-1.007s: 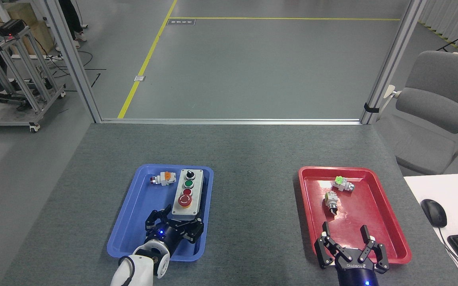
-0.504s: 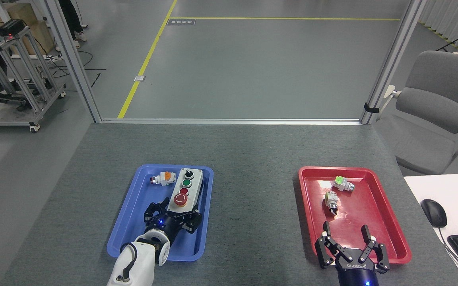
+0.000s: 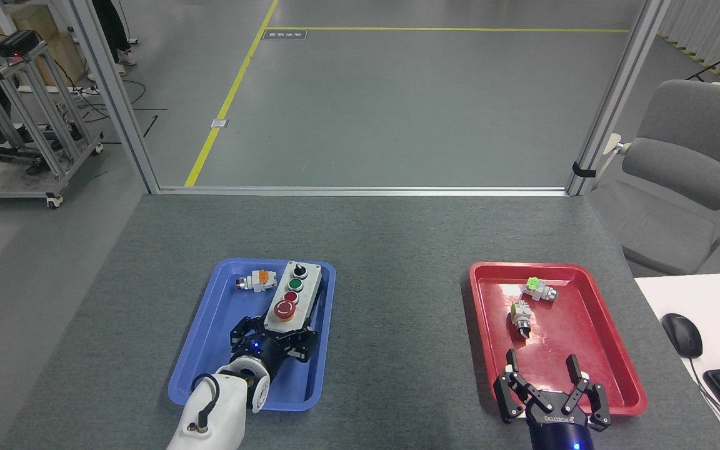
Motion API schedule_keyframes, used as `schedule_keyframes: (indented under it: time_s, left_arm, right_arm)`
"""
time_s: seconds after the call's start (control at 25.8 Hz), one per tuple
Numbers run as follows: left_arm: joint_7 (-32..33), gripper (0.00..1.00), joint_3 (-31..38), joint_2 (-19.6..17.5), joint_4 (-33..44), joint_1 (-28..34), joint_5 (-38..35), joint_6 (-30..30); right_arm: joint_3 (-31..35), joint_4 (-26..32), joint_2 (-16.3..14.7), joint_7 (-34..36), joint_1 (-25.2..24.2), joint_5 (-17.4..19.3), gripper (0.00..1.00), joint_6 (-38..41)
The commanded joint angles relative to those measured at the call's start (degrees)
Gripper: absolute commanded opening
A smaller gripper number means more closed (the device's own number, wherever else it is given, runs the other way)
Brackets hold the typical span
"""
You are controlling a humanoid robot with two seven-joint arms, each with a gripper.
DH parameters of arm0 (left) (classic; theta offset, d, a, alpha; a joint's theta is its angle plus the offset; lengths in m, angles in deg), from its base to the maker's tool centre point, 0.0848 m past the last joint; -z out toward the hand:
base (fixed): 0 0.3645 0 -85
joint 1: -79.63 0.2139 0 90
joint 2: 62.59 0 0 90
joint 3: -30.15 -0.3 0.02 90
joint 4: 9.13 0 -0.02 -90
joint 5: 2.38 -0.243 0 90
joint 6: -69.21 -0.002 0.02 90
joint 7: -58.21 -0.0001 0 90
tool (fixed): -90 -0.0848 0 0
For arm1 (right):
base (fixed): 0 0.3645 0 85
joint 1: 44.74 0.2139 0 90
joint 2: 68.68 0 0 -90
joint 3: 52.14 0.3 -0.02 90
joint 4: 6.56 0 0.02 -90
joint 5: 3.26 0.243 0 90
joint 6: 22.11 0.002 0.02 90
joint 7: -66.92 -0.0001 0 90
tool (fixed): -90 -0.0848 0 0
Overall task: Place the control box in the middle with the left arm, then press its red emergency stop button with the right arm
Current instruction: 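Carry the control box off the tray and set it between the trays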
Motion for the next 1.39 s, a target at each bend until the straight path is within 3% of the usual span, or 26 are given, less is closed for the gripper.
schedule_keyframes:
  time_s: [0.0, 0.04, 0.08, 0.27, 0.5, 0.66, 0.97, 1.12, 1.36]
  left_arm:
    - [0.2, 0.23, 0.0, -0.3, -1.3, -1.4, -0.3, -0.1]
    - [0.2, 0.04, 0.0, -0.5, -1.2, -1.3, -0.1, -0.1]
    - [0.1, 0.00, 0.0, -0.6, -1.3, -1.3, 0.0, -0.1]
    - [-0.5, 0.00, 0.7, -1.0, 3.2, -0.5, 0.6, 0.4]
    - [1.5, 0.00, 1.0, -8.6, 30.6, 9.5, 10.8, 3.5]
    - [3.3, 0.00, -1.1, -7.2, 39.5, 15.2, 11.4, 5.4]
    - [7.4, 0.00, -15.0, 3.8, 38.9, 14.9, 9.9, 1.2]
    - [8.2, 0.00, -21.8, 6.0, 35.6, 13.4, 7.7, -0.6]
    - [8.1, 0.00, -29.5, 6.2, 26.4, 8.9, 6.8, -5.4]
  right_arm:
    - [0.0, 0.0, 0.0, -0.2, 0.0, 0.0, 0.95, -0.1]
    - [0.0, 0.0, 0.0, -0.2, 0.0, 0.0, 0.95, -0.1]
    - [0.0, 0.0, 0.0, -0.2, 0.1, 0.0, 0.95, -0.1]
    - [0.0, 0.0, -0.1, -0.2, 0.0, 0.0, 0.95, -0.1]
    - [0.0, 0.0, -0.2, -0.2, 0.0, 0.0, 0.95, -0.1]
    - [0.0, 0.1, -0.1, -0.2, 0.0, 0.0, 0.95, -0.1]
    - [0.0, 0.0, 0.0, -0.2, 0.0, 0.0, 0.95, -0.1]
    - [0.0, 0.1, 0.0, -0.2, 0.0, 0.0, 0.95, -0.1]
    - [0.0, 0.0, 0.1, -0.2, 0.0, 0.0, 0.95, -0.1]
